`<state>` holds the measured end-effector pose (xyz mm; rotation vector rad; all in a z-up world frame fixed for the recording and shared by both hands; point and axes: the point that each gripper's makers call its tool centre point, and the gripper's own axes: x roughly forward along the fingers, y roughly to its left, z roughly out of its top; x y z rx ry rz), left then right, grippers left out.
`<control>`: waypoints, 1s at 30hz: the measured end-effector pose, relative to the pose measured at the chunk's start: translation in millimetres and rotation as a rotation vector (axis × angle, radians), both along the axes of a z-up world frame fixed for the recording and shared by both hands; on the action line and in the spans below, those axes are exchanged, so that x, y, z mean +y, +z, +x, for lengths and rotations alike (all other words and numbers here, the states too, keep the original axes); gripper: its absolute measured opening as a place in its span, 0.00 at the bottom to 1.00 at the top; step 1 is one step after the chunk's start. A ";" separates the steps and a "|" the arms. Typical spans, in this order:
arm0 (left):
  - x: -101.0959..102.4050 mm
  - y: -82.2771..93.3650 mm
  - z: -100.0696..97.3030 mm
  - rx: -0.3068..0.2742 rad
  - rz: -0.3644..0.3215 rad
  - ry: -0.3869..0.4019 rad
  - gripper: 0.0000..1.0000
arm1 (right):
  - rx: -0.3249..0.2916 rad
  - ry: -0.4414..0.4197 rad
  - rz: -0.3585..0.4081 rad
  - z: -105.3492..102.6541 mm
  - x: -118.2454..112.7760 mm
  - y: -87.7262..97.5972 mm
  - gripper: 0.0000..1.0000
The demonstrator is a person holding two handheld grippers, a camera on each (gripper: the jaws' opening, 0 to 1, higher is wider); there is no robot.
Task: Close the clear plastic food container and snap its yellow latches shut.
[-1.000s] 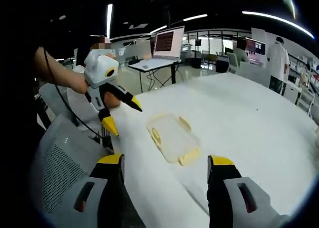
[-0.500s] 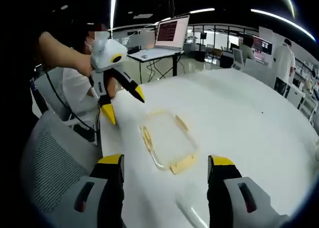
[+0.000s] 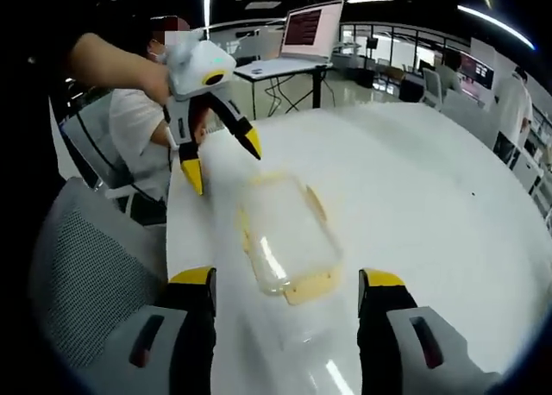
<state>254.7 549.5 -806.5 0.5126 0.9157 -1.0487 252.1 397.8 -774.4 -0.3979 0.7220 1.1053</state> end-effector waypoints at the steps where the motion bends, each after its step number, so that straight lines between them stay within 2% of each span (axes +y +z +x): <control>1: 1.1 -1.3 1.4 0.002 0.006 -0.005 0.60 | 0.005 0.003 -0.003 0.8 0.4 -1.0 0.67; 7: 10.9 -11.7 8.3 0.018 0.061 -0.051 0.62 | 0.012 0.033 -0.038 7.5 4.0 -7.5 0.68; 10: 13.9 -14.9 13.9 0.024 0.075 -0.067 0.60 | -0.007 0.067 -0.076 10.7 4.8 -12.6 0.67; 25: 16.7 -32.8 33.4 -0.007 0.182 -0.233 0.58 | 0.004 0.203 -0.265 20.2 0.6 -46.0 0.57; 27: 17.1 -34.5 36.4 -0.009 0.189 -0.245 0.58 | -0.009 0.220 -0.282 21.6 1.1 -48.9 0.56; 30: 16.7 -36.7 39.0 -0.012 0.199 -0.269 0.57 | 0.009 0.246 -0.334 20.9 -1.4 -60.1 0.57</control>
